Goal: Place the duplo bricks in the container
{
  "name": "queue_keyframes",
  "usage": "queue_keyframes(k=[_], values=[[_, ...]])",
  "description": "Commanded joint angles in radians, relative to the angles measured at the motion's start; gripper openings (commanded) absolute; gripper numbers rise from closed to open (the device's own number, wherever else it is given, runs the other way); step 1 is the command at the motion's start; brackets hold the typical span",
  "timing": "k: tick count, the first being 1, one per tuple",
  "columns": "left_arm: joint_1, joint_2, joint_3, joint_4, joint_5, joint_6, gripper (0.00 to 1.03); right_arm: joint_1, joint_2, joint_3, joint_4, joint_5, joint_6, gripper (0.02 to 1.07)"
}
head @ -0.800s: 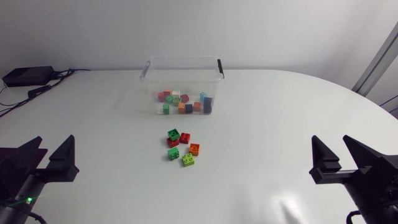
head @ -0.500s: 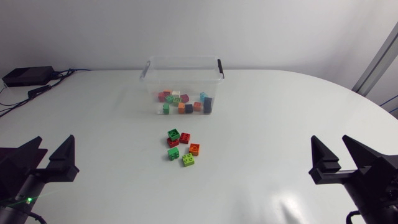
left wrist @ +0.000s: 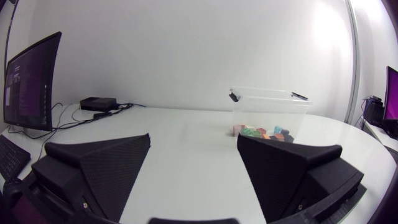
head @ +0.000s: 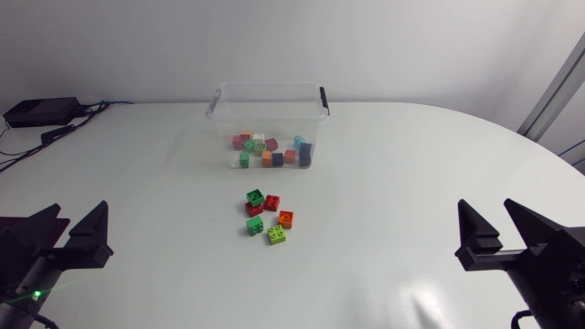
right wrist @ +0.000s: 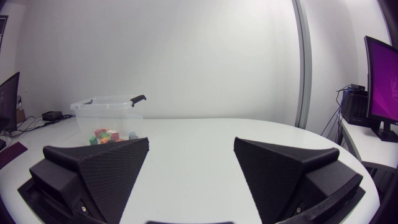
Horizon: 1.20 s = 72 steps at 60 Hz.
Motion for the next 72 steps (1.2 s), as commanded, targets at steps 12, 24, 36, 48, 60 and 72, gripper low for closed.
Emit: queue_keyframes(k=[12, 24, 36, 48, 60, 72], values=[[-0.031, 0.243, 0.232, -0.026, 0.001, -0.073, 0.97, 0.009, 0.131, 0.166, -0.011, -0.004, -0.005, 1.03], [-0.139, 0.476, 0.356, -0.064, -0.009, -0.102, 0.97, 0.018, 0.364, 0.283, 0.003, -0.028, 0.000, 1.03], [-0.228, 0.683, 0.422, -0.068, -0.032, -0.120, 0.96, 0.054, 0.549, 0.369, 0.003, -0.031, 0.020, 1.03], [-0.317, 0.899, 0.504, -0.109, -0.093, -0.097, 0.96, 0.075, 0.695, 0.421, -0.006, -0.036, 0.024, 1.03], [-0.462, 1.148, 0.605, -0.169, -0.205, -0.110, 0.96, 0.095, 0.810, 0.453, -0.042, -0.042, 0.038, 1.03], [-0.523, 1.372, 0.700, -0.189, -0.202, -0.102, 0.96, 0.127, 0.927, 0.512, -0.155, -0.044, 0.020, 1.03]])
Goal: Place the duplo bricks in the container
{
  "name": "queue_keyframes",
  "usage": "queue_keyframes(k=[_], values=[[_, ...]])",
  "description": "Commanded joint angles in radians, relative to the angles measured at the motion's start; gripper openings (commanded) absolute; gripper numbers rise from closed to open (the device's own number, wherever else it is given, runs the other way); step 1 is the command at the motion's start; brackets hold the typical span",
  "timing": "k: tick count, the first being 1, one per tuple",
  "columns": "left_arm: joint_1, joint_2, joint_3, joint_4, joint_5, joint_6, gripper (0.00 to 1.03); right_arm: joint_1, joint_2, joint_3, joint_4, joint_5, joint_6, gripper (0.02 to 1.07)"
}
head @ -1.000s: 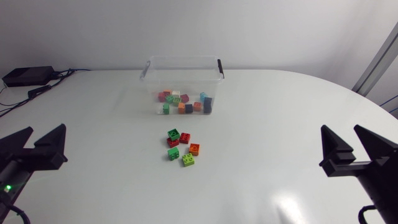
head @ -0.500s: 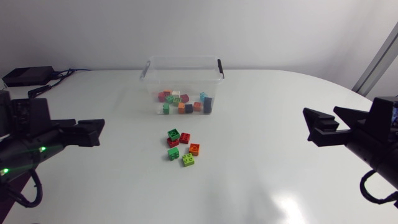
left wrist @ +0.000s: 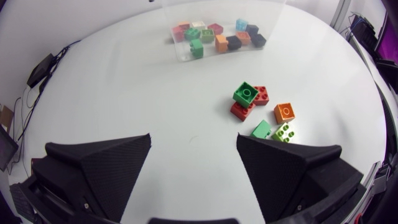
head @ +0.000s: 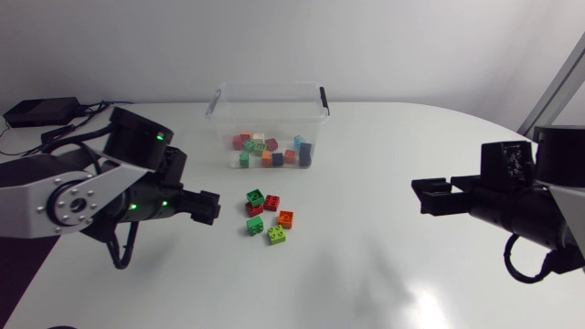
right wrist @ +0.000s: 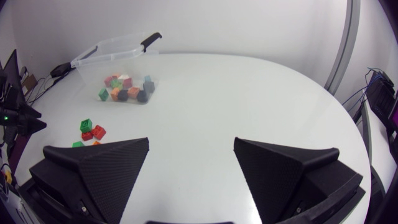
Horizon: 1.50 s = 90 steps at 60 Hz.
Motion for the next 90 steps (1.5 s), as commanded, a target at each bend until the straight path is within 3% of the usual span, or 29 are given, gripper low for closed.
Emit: queue_keyframes(k=[1, 12, 26, 37, 49, 62, 71, 90], values=[[-0.018, 0.093, 0.055, -0.013, 0.001, -0.006, 0.96, 0.022, 0.054, 0.044, -0.046, -0.008, -0.001, 1.03], [-0.027, 0.262, 0.164, -0.032, 0.074, 0.180, 0.96, 0.025, 0.136, 0.081, -0.103, -0.086, -0.072, 1.03], [-0.052, 0.384, 0.242, -0.070, 0.149, 0.373, 0.96, 0.037, 0.224, 0.108, -0.113, -0.119, -0.258, 1.02], [-0.049, 0.437, 0.286, -0.116, 0.245, 0.470, 0.95, 0.088, 0.331, 0.200, -0.267, -0.100, -0.394, 1.02], [-0.038, 0.499, 0.334, -0.150, 0.281, 0.525, 0.91, 0.169, 0.330, 0.156, -0.212, -0.088, -0.485, 1.02], [-0.034, 0.542, 0.380, -0.173, 0.318, 0.559, 0.80, 0.215, 0.385, 0.193, -0.213, -0.099, -0.480, 1.02], [-0.046, 0.552, 0.391, -0.176, 0.326, 0.568, 0.67, 0.235, 0.420, 0.206, -0.205, -0.094, -0.477, 1.02], [-0.054, 0.593, 0.398, -0.177, 0.326, 0.571, 0.63, 0.263, 0.491, 0.234, -0.196, -0.085, -0.472, 1.02]])
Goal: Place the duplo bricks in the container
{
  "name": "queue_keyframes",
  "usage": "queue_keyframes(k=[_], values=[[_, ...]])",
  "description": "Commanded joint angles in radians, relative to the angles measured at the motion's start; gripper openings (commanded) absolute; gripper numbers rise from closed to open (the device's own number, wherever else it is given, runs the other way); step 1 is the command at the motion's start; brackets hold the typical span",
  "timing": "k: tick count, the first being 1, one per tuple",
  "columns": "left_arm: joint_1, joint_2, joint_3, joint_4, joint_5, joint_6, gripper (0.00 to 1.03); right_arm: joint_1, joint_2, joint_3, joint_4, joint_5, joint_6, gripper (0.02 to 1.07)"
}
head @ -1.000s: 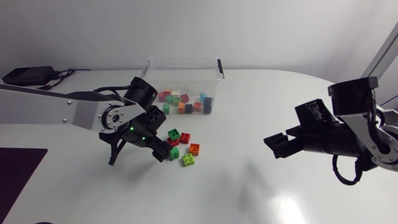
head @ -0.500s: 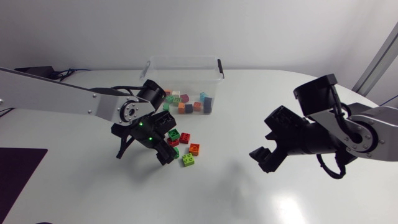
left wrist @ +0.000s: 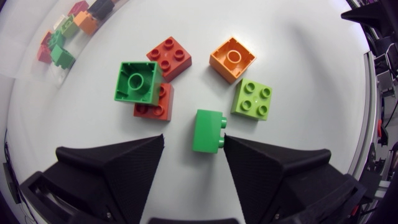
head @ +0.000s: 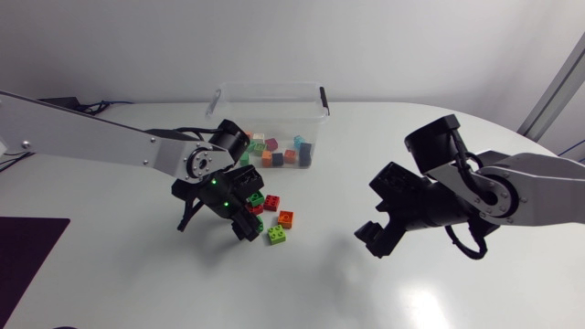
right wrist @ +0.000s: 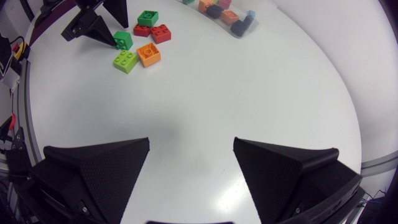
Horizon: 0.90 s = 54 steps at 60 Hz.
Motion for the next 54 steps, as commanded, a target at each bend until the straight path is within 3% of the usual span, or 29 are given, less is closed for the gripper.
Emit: queue_keyframes(k=[1, 27, 35, 40, 47, 54], values=[[-0.011, 0.032, 0.024, -0.010, 0.013, 0.027, 0.63, 0.017, 0.031, 0.024, 0.016, 0.007, -0.013, 1.02], [-0.025, 0.065, 0.035, 0.002, 0.065, 0.029, 0.47, 0.071, 0.092, 0.036, 0.053, 0.016, -0.009, 0.99], [-0.025, 0.067, 0.037, 0.016, 0.068, 0.029, 0.37, 0.080, 0.101, 0.040, 0.053, 0.022, -0.007, 0.99], [-0.029, 0.071, 0.037, 0.016, 0.067, 0.030, 0.36, 0.084, 0.107, 0.043, 0.056, 0.022, -0.007, 0.99], [-0.029, 0.079, 0.041, 0.016, 0.067, 0.025, 0.25, 0.094, 0.124, 0.045, 0.064, 0.022, -0.006, 0.98], [-0.028, 0.076, 0.044, 0.016, 0.067, 0.024, 0.22, 0.100, 0.144, 0.056, 0.067, 0.018, -0.006, 0.97]])
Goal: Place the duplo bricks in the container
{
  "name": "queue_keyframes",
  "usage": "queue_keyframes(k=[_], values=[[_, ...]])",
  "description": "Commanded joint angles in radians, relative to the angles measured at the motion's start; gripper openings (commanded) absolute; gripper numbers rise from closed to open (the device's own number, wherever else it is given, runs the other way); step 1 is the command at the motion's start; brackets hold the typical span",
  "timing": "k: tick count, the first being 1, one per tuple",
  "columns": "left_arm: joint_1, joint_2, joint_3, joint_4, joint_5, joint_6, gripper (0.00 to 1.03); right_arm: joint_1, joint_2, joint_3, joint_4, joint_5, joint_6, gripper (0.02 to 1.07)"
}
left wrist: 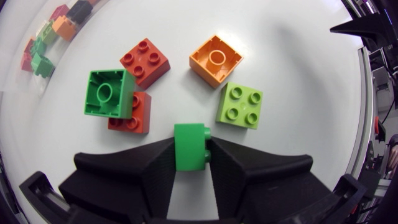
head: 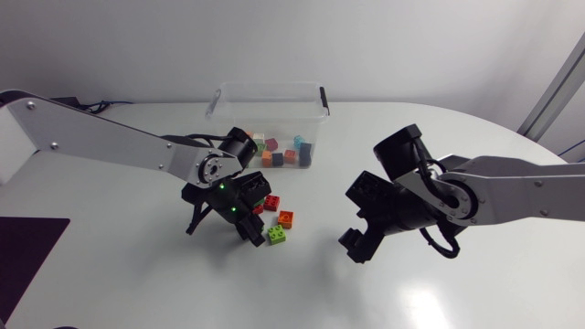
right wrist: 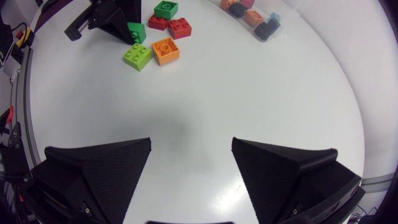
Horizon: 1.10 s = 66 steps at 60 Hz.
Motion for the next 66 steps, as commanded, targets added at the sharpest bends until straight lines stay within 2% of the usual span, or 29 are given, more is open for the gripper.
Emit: queue_keyframes(k=[1, 13, 28, 47, 54, 59, 66], values=[[-0.007, 0.018, 0.027, 0.001, 0.011, 0.012, 0.22, 0.012, 0.028, 0.027, 0.017, -0.001, -0.006, 0.97], [0.005, -0.007, 0.021, -0.016, 0.010, 0.008, 0.21, 0.055, 0.045, 0.042, 0.029, -0.031, -0.028, 0.97], [0.044, -0.162, -0.051, -0.022, 0.011, -0.011, 0.22, 0.138, 0.071, 0.113, 0.023, -0.108, -0.183, 0.97], [0.086, -0.340, -0.082, -0.021, 0.011, -0.062, 0.22, 0.185, 0.271, 0.317, -0.097, -0.153, -0.359, 0.98], [0.117, -0.375, -0.068, -0.008, 0.013, -0.080, 0.22, 0.187, 0.352, 0.404, -0.173, -0.199, -0.414, 0.98], [0.145, -0.383, -0.058, 0.012, 0.019, -0.089, 0.22, 0.188, 0.390, 0.440, -0.176, -0.199, -0.434, 1.02], [0.183, -0.381, -0.048, 0.047, 0.037, -0.100, 0.22, 0.199, 0.441, 0.478, -0.195, -0.188, -0.494, 1.02]])
